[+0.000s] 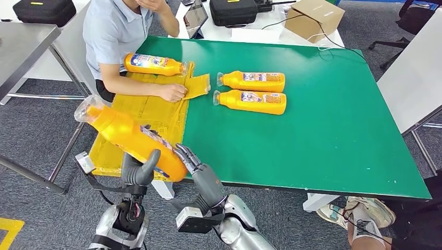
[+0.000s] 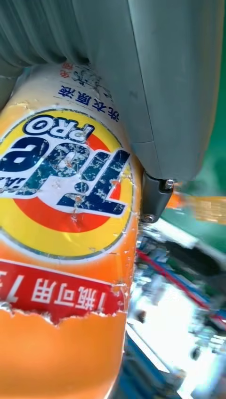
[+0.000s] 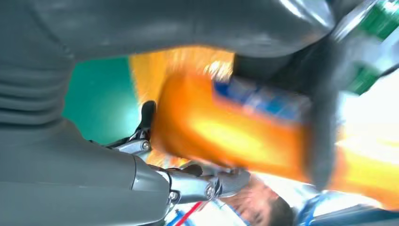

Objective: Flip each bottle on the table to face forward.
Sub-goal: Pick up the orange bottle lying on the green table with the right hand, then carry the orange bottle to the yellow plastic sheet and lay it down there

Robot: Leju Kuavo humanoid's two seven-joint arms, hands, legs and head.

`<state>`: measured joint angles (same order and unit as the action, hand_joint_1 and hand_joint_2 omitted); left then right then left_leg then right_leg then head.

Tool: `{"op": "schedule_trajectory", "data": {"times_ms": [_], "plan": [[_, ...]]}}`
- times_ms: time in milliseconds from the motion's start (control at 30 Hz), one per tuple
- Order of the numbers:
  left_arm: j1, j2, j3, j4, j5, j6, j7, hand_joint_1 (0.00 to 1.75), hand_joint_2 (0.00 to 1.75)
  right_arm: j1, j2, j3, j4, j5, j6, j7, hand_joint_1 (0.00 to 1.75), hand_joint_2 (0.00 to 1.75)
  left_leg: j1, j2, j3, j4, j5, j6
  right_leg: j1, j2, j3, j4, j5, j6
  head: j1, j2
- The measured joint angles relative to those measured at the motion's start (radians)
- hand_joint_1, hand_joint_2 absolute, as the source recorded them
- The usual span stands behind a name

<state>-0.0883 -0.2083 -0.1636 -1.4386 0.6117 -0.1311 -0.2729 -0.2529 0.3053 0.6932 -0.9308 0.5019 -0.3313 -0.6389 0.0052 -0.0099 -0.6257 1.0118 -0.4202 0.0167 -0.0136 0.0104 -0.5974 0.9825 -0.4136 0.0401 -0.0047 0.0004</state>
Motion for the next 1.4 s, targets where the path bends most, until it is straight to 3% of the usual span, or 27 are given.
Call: {"op": "schedule_trajectory", "data": {"times_ms": [200, 267, 333, 400, 500, 667, 833, 1000, 1267, 1300, 1333, 1400], "plan": [[-0.055, 0.003, 0.040, 0.072, 0.000, 0.005, 0.006, 1.75, 1.75, 0.003, 0.002, 0.032, 0.001, 0.001, -0.014, -0.006, 0.00, 0.00, 0.000, 0.000, 0.000, 0.000, 0.000, 0.000, 0.000, 0.000, 0.000, 0.000, 0.000, 0.000, 0.000, 0.000], [-0.066, 0.006, 0.042, 0.086, -0.061, 0.057, 0.000, 1.75, 1.75, 0.003, 0.002, 0.037, 0.001, 0.006, -0.038, -0.006, 0.00, 0.00, 0.000, 0.000, -0.001, 0.000, 0.000, 0.000, 0.000, 0.000, 0.000, 0.000, 0.000, 0.000, 0.000, 0.000], [-0.086, 0.021, 0.032, 0.107, -0.252, 0.201, -0.016, 1.75, 1.75, 0.005, 0.000, 0.040, 0.000, 0.027, -0.091, 0.006, 0.00, 0.00, 0.000, 0.000, -0.001, 0.000, 0.000, 0.000, 0.000, 0.000, -0.001, 0.000, 0.000, 0.000, 0.000, 0.000], [-0.118, 0.047, 0.014, 0.138, -0.565, 0.376, -0.029, 1.75, 1.75, 0.012, -0.006, 0.040, -0.007, 0.054, -0.134, 0.031, 0.00, 0.00, 0.000, -0.001, -0.001, 0.000, 0.000, 0.000, 0.000, 0.000, -0.001, 0.000, 0.000, 0.000, 0.000, 0.000], [-0.176, 0.083, 0.001, 0.188, -0.972, 0.486, -0.004, 1.75, 1.75, 0.027, -0.021, 0.040, -0.037, 0.090, -0.131, 0.072, 0.00, 0.00, 0.000, -0.001, -0.001, 0.000, 0.001, 0.000, 0.000, 0.000, -0.001, 0.000, 0.000, 0.000, 0.000, 0.000], [-0.316, 0.127, -0.024, 0.339, -1.347, 0.461, 0.089, 1.75, 1.75, 0.031, -0.026, 0.040, -0.056, 0.118, -0.075, 0.097, 0.00, 0.00, 0.000, 0.000, -0.001, 0.000, 0.002, -0.001, 0.000, 0.000, -0.001, 0.000, 0.001, 0.000, 0.000, 0.000], [-0.499, 0.174, -0.088, 0.595, -1.637, 0.395, 0.190, 1.75, 1.75, 0.031, -0.026, 0.041, -0.059, 0.118, -0.021, 0.094, 0.00, 0.00, 0.000, 0.000, -0.001, 0.000, 0.003, -0.001, 0.000, 0.000, 0.000, 0.001, 0.001, 0.000, 0.000, 0.000], [-0.617, 0.197, -0.125, 0.815, -1.709, 0.323, 0.225, 1.75, 1.75, 0.031, -0.024, 0.050, -0.062, 0.106, 0.009, 0.082, 0.00, 0.00, 0.000, 0.000, -0.001, 0.000, 0.003, -0.001, 0.000, 0.000, -0.001, 0.001, 0.001, 0.000, 0.000, 0.000], [-0.688, 0.213, -0.169, 0.976, -1.762, 0.241, 0.262, 1.59, 1.75, 0.030, -0.020, 0.065, -0.062, 0.100, 0.021, 0.073, 0.00, 0.00, 0.000, 0.000, -0.001, 0.000, 0.002, -0.001, 0.000, 0.000, -0.001, 0.001, 0.001, 0.000, 0.000, 0.000], [-0.696, 0.214, -0.174, 0.989, -1.771, 0.224, 0.267, 1.52, 1.75, 0.030, -0.020, 0.066, -0.061, 0.098, 0.022, 0.071, 0.00, 0.00, 0.000, 0.000, -0.001, 0.000, 0.003, -0.001, 0.000, 0.000, -0.001, 0.001, 0.001, 0.000, 0.000, 0.000], [-0.704, 0.215, -0.180, 1.000, -1.780, 0.206, 0.271, 1.25, 1.75, 0.029, -0.020, 0.068, -0.061, 0.095, 0.023, 0.068, 0.00, 0.00, 0.000, 0.000, -0.001, 0.000, 0.003, -0.001, 0.000, 0.000, 0.000, 0.001, 0.001, 0.000, 0.000, 0.000], [-0.722, 0.215, -0.189, 1.021, -1.786, 0.177, 0.273, 0.50, 1.75, 0.026, -0.019, 0.074, -0.058, 0.089, 0.023, 0.063, 0.00, 0.00, 0.000, 0.000, -0.001, 0.000, 0.003, -0.001, 0.000, 0.000, 0.000, 0.001, 0.001, 0.000, 0.000, 0.000]]}}
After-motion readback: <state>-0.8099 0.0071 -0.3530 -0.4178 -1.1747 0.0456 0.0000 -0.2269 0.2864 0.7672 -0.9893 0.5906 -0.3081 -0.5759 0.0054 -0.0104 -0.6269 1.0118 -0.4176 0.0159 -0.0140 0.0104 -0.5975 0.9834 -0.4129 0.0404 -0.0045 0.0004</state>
